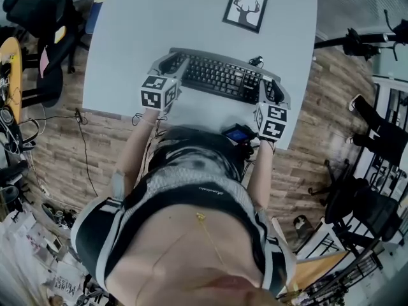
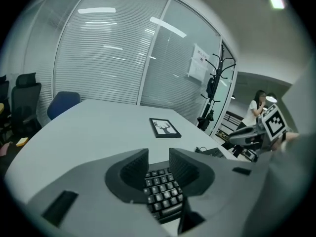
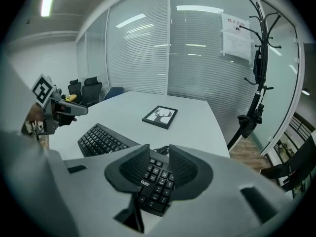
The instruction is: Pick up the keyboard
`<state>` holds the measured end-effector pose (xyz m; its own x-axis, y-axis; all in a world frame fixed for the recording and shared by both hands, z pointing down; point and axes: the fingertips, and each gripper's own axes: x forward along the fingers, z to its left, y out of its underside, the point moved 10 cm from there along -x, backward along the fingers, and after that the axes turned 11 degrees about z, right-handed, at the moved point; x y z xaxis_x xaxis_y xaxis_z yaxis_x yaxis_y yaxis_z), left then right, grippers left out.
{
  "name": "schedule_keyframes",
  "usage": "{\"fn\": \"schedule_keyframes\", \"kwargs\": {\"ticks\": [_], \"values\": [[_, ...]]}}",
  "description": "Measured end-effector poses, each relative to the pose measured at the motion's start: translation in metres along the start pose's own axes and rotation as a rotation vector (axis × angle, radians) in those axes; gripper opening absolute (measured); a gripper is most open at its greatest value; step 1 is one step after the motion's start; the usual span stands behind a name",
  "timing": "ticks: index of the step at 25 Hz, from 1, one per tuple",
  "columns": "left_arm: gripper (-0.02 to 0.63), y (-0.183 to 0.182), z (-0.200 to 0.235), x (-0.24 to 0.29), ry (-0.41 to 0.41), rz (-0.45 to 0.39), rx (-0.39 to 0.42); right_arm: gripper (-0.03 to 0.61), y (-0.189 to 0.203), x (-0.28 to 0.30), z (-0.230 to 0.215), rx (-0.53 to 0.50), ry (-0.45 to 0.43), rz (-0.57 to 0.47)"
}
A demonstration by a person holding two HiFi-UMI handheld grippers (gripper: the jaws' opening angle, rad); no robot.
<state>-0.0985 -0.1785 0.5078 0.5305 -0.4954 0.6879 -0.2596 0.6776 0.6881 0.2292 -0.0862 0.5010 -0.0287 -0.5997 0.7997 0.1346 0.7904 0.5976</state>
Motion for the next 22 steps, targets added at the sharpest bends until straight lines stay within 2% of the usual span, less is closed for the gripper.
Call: {"fn": "schedule_keyframes", "kwargs": {"ticks": [8, 14, 18, 22], "values": [[0.155, 0.019, 0.047, 0.020, -0.023, 0.107, -0.062, 0.176, 0.030, 0.033, -0.045, 0.165, -0.035, 0.070], [0.190, 0.033, 0.071, 0.035, -0.001, 0.188, -0.110, 0.223, 0.055, 0.060, -0.076, 0.284, -0.076, 0.110], [0.204, 0.046, 0.083, 0.053, 0.065, 0.225, -0.158, 0.252, 0.068, 0.077, -0.088, 0.373, -0.131, 0.118], [0.218, 0.048, 0.089, 0.064, 0.127, 0.219, -0.221, 0.268, 0.073, 0.088, -0.094, 0.471, -0.228, 0.090]]}}
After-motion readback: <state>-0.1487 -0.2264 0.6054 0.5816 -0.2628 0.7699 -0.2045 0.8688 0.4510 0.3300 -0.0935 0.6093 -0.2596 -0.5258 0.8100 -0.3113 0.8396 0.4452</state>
